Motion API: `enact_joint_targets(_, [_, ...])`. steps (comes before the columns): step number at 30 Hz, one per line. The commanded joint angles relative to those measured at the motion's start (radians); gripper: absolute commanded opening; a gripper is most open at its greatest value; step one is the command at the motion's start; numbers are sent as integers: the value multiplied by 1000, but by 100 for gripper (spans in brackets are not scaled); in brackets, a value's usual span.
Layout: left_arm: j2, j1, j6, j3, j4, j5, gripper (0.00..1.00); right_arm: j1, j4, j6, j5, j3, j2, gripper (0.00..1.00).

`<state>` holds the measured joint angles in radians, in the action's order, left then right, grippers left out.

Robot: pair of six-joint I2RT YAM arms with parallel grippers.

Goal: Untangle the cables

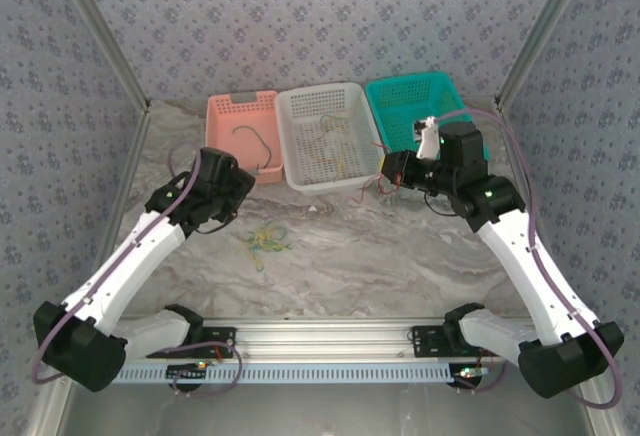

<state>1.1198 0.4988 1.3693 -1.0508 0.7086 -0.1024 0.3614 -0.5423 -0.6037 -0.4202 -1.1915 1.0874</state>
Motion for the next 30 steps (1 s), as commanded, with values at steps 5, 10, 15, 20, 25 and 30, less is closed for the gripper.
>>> enact_joint_targets(5, [23,189,438,-27,-104,59,68,51,51,12,-17,-59,27,0])
enact_joint_targets(10, [52,275,707,-10,-210,50,79,120,129,-48,18,-68,58,0])
enact_joint_targets(15, [63,373,928,37,-241,-2,78,211,171,-82,67,-71,78,0])
enact_joint_targets(20, [78,389,1036,89,-278,-27,78,279,218,-115,108,-63,89,0])
enact_joint_targets(25, [80,378,1093,141,-310,-105,77,317,275,-162,118,-67,101,0])
enact_joint_targets(30, [87,365,1125,211,-367,-148,64,342,297,-203,125,-66,94,0])
